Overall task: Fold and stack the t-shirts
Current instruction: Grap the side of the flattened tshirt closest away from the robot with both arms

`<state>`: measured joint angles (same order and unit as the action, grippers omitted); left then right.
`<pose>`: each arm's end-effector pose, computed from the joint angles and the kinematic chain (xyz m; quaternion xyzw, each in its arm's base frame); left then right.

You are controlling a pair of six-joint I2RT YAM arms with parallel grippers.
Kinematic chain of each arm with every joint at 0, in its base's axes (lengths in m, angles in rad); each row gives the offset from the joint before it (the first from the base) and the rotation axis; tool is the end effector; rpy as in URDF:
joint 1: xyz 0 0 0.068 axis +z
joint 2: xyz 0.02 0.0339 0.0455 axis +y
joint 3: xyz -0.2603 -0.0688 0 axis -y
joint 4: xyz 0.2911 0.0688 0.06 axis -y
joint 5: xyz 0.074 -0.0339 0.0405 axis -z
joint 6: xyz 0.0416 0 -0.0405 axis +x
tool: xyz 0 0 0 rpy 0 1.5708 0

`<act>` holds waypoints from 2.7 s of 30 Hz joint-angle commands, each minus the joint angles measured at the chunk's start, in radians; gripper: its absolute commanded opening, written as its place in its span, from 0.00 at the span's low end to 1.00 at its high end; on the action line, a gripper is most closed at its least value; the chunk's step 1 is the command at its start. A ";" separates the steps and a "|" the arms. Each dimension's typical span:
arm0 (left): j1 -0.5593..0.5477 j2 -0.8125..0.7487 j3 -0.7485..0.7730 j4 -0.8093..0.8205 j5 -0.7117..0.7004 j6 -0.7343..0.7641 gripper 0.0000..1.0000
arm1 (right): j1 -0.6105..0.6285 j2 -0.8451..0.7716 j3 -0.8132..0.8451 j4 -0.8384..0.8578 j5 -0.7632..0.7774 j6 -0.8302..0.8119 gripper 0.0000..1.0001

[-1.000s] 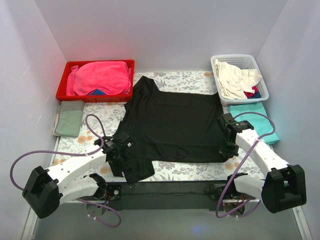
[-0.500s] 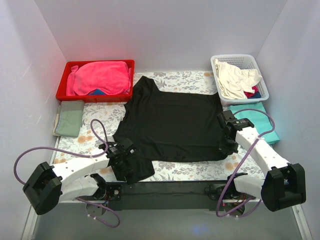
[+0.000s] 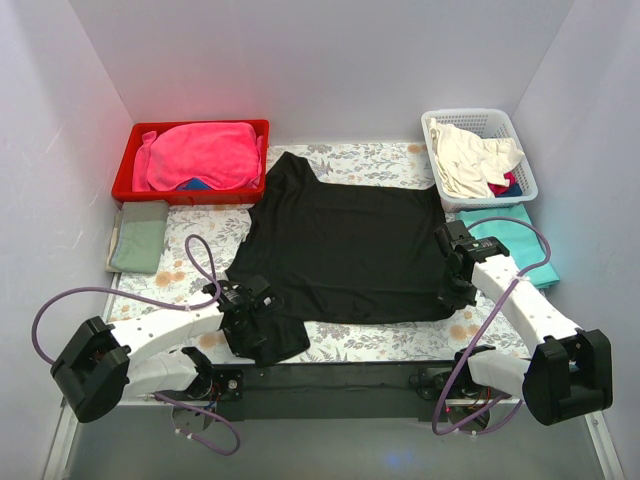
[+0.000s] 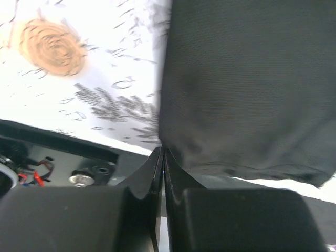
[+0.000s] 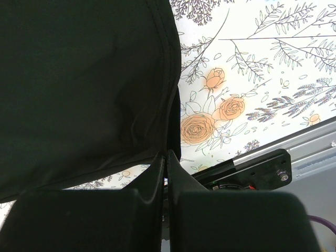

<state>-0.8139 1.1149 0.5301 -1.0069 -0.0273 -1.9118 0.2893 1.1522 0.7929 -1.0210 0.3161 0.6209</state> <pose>0.1236 -0.1292 0.1210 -0.5216 0.8530 0.0130 0.0112 0.2235 0.0530 0.1937 0.1770 0.9671 -0.0994 0.1532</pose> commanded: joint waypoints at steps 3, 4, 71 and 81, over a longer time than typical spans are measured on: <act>-0.005 0.005 0.085 0.027 -0.049 0.005 0.00 | 0.002 -0.022 0.022 -0.001 0.015 -0.006 0.01; -0.005 0.014 0.087 0.022 -0.048 0.007 0.00 | 0.002 -0.023 0.022 -0.001 0.015 -0.006 0.01; -0.036 0.023 -0.036 0.122 0.026 -0.026 0.33 | 0.002 -0.026 0.017 0.007 0.008 -0.015 0.01; -0.037 0.042 -0.038 0.123 0.061 0.000 0.25 | 0.002 -0.029 0.019 0.002 0.006 -0.007 0.01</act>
<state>-0.8413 1.1374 0.5308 -0.9611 0.0002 -1.9007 0.2893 1.1442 0.7876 -1.0142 0.3119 0.6090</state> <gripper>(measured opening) 0.281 0.022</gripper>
